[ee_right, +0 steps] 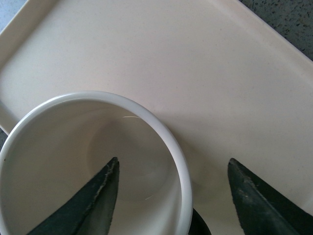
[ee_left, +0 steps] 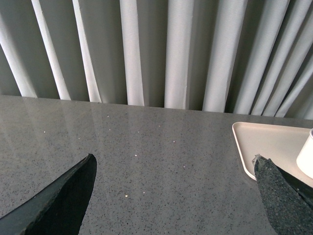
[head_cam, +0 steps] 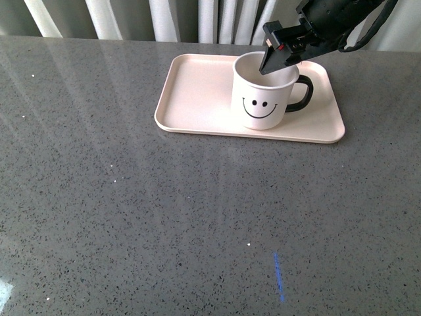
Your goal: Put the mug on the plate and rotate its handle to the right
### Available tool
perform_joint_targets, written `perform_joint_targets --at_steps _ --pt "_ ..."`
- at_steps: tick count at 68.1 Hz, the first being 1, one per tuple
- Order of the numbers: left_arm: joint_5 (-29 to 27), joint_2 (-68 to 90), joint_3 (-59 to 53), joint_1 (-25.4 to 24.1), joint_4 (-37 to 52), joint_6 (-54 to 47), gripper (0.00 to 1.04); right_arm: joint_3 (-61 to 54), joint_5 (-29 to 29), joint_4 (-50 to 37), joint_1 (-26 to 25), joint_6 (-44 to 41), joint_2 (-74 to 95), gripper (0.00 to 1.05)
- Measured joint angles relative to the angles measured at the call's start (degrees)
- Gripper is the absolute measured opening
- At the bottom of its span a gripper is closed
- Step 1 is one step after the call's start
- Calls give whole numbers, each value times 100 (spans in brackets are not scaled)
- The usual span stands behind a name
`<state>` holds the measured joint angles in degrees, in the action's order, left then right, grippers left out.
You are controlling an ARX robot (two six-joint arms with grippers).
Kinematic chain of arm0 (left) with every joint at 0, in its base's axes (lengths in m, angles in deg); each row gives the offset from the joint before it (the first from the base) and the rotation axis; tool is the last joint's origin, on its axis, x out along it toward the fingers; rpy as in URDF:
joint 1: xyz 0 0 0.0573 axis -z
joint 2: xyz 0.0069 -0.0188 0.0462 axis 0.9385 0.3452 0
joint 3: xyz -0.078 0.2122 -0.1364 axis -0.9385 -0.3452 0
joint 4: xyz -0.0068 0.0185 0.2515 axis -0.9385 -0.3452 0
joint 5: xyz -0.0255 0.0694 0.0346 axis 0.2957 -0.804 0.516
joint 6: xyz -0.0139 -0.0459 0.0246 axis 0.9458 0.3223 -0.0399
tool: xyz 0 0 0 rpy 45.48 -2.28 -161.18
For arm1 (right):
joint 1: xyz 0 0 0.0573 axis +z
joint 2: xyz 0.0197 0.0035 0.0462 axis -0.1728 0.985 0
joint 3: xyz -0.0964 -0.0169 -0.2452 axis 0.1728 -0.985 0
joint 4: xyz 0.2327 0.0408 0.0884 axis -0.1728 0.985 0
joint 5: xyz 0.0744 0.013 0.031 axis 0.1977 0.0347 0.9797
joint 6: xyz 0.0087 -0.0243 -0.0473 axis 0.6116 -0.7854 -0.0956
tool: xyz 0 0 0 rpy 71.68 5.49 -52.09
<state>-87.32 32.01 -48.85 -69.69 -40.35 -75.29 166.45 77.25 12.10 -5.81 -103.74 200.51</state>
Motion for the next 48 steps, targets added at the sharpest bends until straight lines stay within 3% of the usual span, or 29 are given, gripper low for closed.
perform_joint_targets --at_steps 11,34,37,42,48 --pt "0 0 0 0 0 0 96 -9 133 -118 -74 85 -160 96" --pt "0 0 0 0 0 0 95 -597 654 -866 -260 299 -1268 96" --pt "0 0 0 0 0 0 95 -925 179 -1539 -232 564 -1397 92" --pt "0 0 0 0 0 -2 95 -2317 -1270 -3995 -162 1294 -1799 78" --pt "-2 0 0 0 0 -2 95 -3759 -1757 -6334 -157 1744 -2177 64"
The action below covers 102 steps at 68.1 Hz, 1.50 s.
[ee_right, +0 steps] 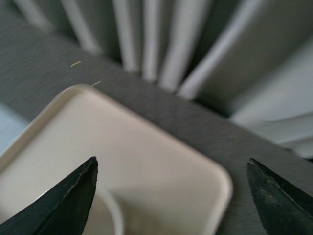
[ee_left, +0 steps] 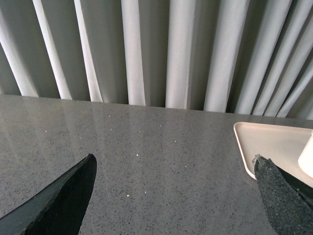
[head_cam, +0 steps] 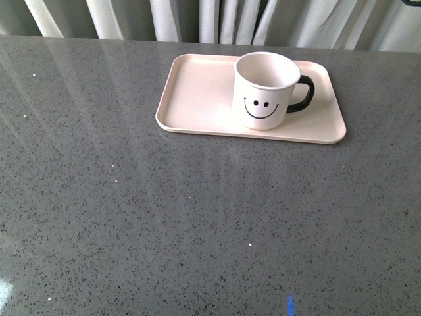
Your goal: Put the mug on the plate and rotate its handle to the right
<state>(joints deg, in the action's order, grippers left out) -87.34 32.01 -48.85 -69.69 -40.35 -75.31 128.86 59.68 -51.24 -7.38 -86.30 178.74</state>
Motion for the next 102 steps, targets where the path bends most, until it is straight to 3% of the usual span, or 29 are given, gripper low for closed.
perform_joint_targets --at_steps 8,25,66,102 --pt "2 0 0 0 0 0 95 -1488 -11 -1777 -28 258 -737 43" --pt "2 0 0 0 0 0 95 -3453 170 -2538 -249 354 -1919 2" --pt "2 0 0 0 0 0 95 -5936 186 -2826 -260 380 -4081 2" --pt "2 0 0 0 0 0 95 -6620 186 -907 -258 380 -6653 2"
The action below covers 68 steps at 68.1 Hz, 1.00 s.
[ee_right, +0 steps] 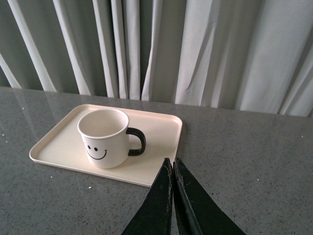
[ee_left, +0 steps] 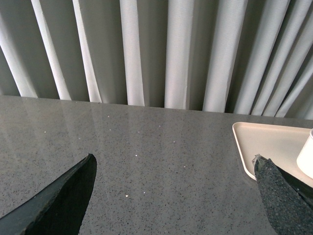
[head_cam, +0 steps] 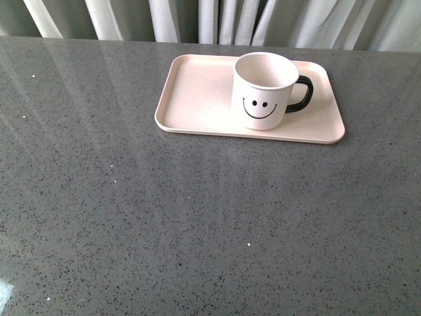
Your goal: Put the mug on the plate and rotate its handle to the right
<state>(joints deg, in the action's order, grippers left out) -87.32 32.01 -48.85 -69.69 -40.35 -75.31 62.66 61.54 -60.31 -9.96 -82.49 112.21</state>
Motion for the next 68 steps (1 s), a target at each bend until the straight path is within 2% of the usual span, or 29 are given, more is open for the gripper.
perform_joint_targets --at_steps 35,68 --pt "0 0 0 0 0 0 95 -9 0 1781 0 2 -1969 2" --pt "0 0 0 0 0 0 95 -9 0 2817 0 2 -3023 2"
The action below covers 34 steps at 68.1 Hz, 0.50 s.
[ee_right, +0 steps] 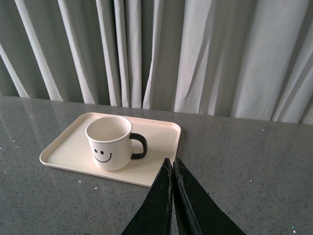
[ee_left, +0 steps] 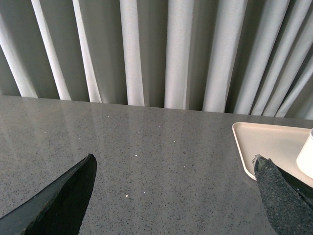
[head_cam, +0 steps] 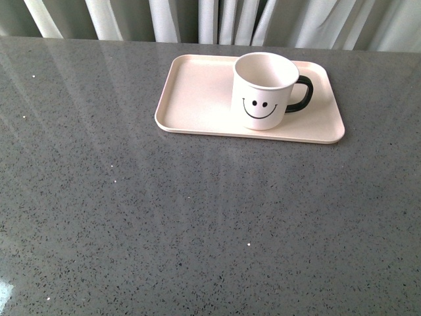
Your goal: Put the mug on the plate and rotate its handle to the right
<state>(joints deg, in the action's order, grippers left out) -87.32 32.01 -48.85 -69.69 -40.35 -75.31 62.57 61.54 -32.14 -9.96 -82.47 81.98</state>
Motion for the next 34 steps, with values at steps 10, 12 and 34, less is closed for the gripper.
perform_joint_targets --at_steps 10,12,34 --pt "0 0 0 0 0 0 95 0 0 299 0 0 -297 2" --pt "0 0 0 0 0 0 95 0 0 363 0 0 -361 2" --pt "0 0 0 0 0 -2 95 0 0 1368 0 -2 -1333 2"
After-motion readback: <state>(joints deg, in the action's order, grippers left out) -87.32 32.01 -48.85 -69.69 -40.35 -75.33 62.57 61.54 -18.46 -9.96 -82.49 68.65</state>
